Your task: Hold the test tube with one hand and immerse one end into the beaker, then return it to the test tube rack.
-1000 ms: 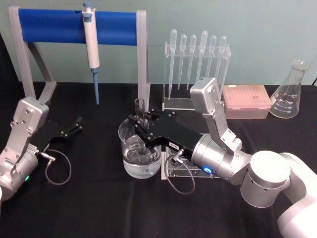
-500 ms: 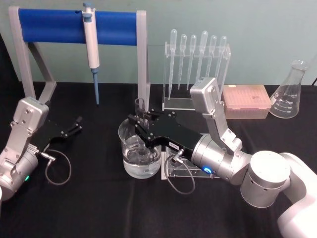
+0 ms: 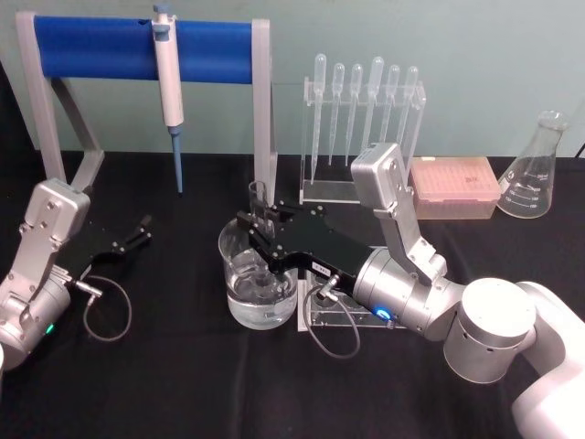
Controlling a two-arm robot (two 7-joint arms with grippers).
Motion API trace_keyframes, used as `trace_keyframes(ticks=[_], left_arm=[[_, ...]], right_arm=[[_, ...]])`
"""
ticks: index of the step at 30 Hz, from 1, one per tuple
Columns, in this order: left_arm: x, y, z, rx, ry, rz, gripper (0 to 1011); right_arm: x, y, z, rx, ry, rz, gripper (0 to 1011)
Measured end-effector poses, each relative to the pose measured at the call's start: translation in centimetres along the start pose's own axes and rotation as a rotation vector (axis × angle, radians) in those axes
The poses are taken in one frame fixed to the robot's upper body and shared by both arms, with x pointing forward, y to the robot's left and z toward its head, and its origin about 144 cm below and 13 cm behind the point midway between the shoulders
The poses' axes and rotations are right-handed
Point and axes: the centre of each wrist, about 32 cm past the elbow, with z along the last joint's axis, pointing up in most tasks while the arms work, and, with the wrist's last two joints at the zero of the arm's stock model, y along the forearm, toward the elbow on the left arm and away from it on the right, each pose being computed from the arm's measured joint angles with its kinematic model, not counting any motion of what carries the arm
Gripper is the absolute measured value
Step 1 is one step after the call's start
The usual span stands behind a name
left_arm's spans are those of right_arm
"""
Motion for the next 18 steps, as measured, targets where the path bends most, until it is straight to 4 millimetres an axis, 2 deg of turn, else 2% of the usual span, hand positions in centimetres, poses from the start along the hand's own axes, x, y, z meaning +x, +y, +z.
trace_keyframes(ticks=[18], left_arm=[[0.00,0.00,0.00,0.000,0.000,0.000,1000]], right_arm=[[0.00,0.00,0.00,0.000,0.000,0.000,224]])
